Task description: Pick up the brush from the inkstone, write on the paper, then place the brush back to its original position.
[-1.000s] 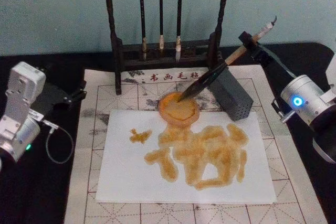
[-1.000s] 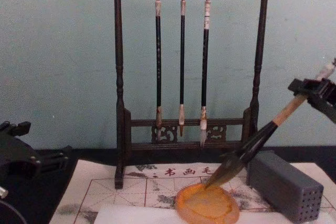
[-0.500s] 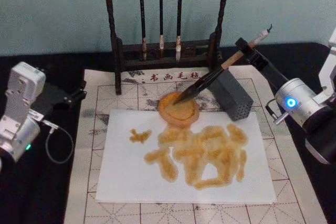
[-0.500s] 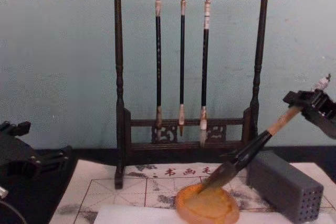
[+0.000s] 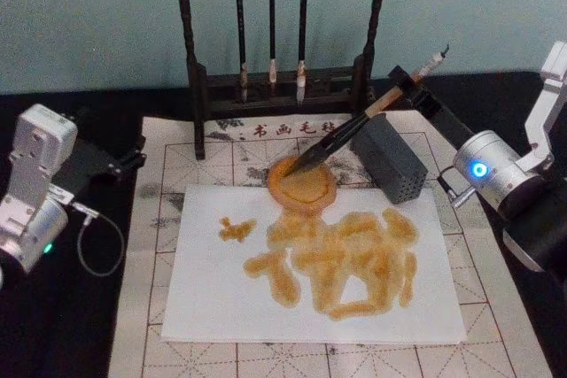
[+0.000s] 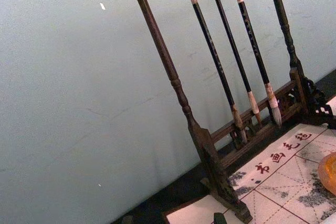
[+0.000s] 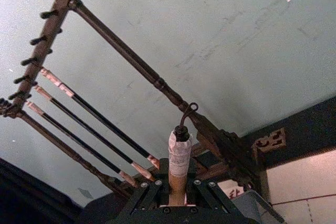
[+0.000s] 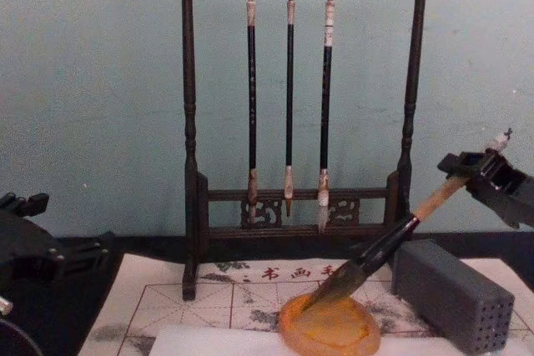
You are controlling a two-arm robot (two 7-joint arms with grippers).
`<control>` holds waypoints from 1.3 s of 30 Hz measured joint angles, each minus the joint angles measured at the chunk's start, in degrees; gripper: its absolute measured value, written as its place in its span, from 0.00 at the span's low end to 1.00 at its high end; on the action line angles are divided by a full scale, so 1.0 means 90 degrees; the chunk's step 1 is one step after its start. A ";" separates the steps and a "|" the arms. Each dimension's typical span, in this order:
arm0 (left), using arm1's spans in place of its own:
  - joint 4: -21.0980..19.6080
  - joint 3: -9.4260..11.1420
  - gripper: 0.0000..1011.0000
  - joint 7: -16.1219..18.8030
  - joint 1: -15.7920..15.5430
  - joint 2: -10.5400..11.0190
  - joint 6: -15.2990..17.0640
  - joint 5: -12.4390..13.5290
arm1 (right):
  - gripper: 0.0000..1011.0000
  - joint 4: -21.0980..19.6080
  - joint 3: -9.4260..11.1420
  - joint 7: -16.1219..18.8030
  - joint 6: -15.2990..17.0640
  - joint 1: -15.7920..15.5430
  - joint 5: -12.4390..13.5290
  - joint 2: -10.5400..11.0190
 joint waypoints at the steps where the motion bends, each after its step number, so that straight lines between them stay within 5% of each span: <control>1: 0.0000 0.0000 0.99 0.0000 0.0000 0.0000 0.0000 0.0000 | 0.19 0.0019 -0.0007 -0.0008 0.0004 0.0008 0.0006 -0.0004; 39: 0.0000 0.0000 0.99 0.0000 0.0000 0.0000 0.0000 0.0000 | 0.19 0.0442 -0.0060 -0.0159 -0.0013 0.0166 0.0082 -0.0189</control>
